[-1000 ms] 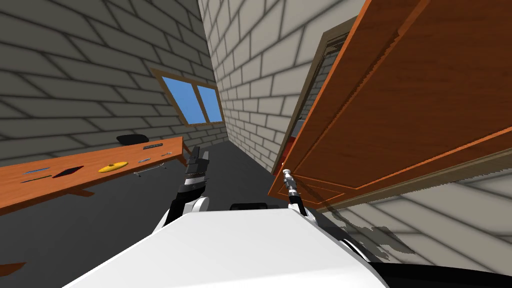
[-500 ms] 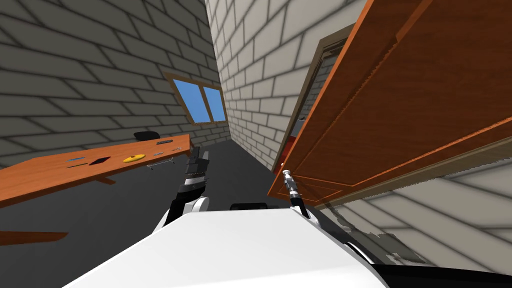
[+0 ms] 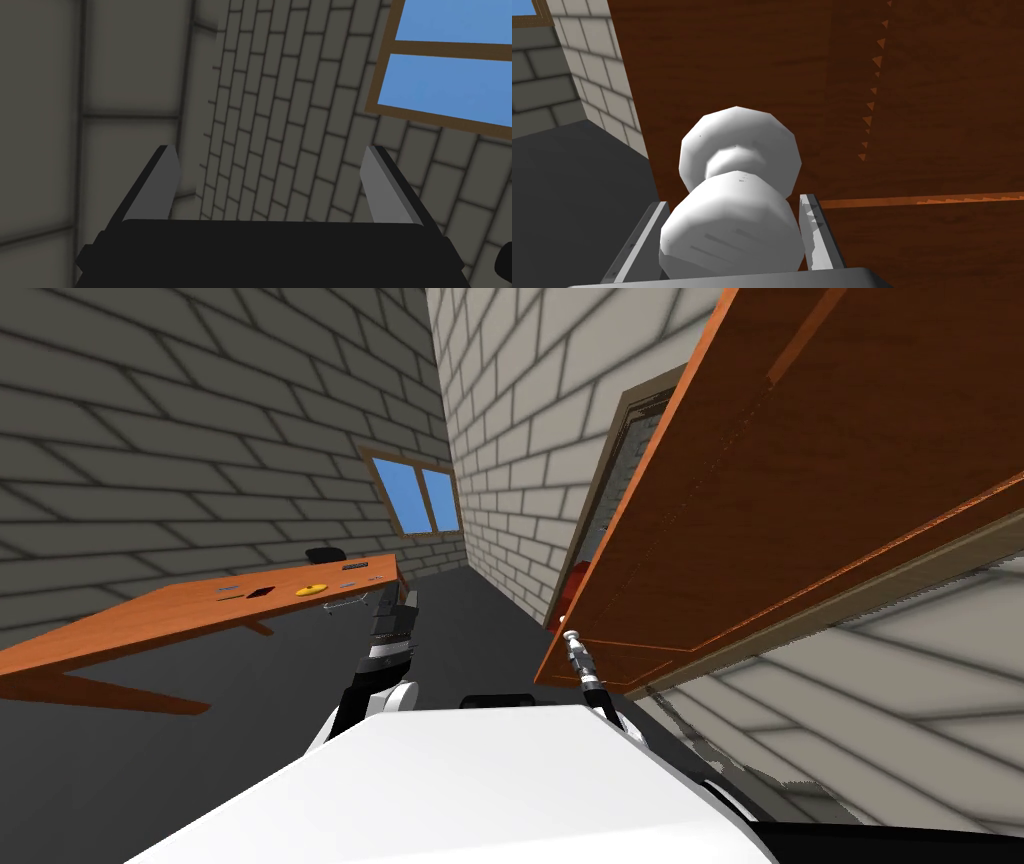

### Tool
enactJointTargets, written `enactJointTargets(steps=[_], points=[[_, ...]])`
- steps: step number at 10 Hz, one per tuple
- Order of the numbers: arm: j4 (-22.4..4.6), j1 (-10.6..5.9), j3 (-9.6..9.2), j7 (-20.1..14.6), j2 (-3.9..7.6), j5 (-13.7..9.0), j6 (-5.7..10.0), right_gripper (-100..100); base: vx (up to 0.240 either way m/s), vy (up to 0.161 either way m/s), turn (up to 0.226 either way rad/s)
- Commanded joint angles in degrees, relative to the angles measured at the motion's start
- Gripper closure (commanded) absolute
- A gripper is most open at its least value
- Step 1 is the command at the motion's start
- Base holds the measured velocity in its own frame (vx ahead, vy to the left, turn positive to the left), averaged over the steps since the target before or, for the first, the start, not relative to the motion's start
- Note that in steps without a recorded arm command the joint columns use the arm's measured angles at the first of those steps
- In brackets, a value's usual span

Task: Pull the door open

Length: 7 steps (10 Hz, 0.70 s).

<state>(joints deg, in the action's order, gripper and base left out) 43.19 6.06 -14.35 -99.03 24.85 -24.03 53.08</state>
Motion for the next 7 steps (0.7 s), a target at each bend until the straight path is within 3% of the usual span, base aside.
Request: enactJointTargets(steps=[1,7], points=[[-0.07,0.55,-0.69,-0.86,0.71,0.37,1.07,100,-0.151,-0.016,0.101],[-0.40,3.02,-3.75,-4.67,3.86,2.02,5.85,100,-0.205,-0.059,0.117]])
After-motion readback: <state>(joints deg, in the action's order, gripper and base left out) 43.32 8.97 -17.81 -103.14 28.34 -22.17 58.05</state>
